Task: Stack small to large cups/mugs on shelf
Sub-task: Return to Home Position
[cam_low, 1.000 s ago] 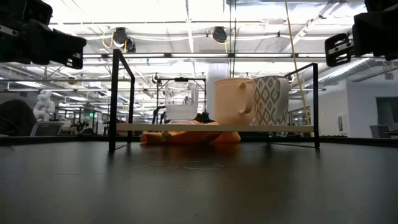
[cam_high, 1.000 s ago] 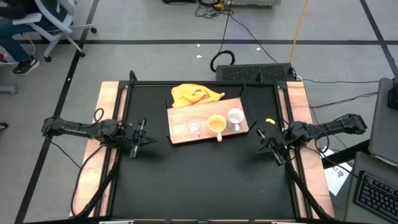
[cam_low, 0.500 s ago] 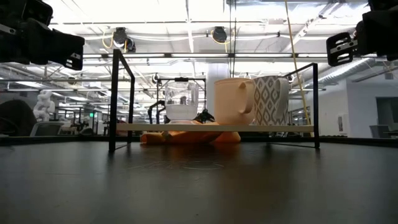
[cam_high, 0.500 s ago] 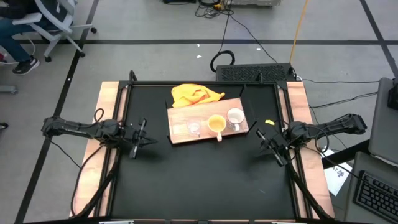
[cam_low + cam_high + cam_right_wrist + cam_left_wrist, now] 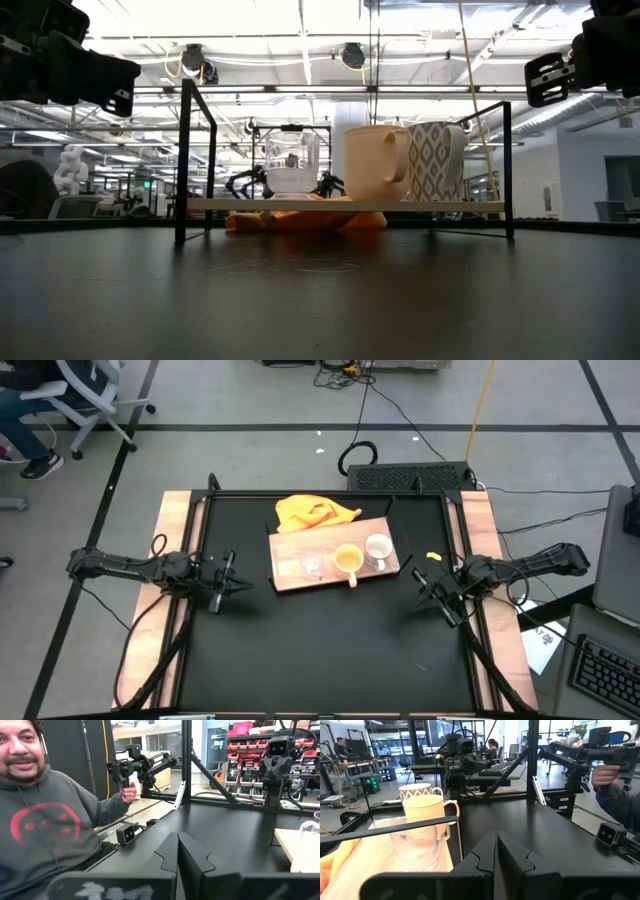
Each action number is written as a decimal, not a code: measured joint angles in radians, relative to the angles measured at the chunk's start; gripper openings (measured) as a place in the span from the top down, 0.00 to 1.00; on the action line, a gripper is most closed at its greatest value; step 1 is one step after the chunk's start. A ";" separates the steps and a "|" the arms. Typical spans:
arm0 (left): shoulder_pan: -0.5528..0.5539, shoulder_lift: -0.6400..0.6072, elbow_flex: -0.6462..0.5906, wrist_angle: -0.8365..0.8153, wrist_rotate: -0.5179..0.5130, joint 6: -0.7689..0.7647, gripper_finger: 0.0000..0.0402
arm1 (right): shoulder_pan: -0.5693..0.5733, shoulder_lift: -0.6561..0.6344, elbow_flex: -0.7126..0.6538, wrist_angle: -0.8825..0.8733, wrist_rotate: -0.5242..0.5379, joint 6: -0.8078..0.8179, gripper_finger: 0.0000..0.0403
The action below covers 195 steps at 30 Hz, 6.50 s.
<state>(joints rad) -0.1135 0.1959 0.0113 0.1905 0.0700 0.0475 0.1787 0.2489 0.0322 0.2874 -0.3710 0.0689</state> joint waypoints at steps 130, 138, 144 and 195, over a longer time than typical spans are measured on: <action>0.000 0.000 0.000 0.000 -0.001 0.000 0.92 | 0.000 0.000 0.000 -0.015 0.003 0.050 1.00; 0.000 0.000 0.000 0.000 -0.001 0.000 0.92 | 0.000 0.000 0.000 -0.015 0.003 0.050 1.00; 0.000 0.000 0.000 0.000 -0.001 0.000 0.92 | 0.000 0.000 0.000 -0.015 0.003 0.050 1.00; 0.000 0.000 0.000 0.000 -0.001 0.000 0.92 | 0.000 0.000 0.000 -0.016 0.003 0.050 1.00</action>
<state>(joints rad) -0.1137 0.1961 0.0113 0.1905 0.0689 0.0471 0.1787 0.2491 0.0322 0.2718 -0.3684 0.1188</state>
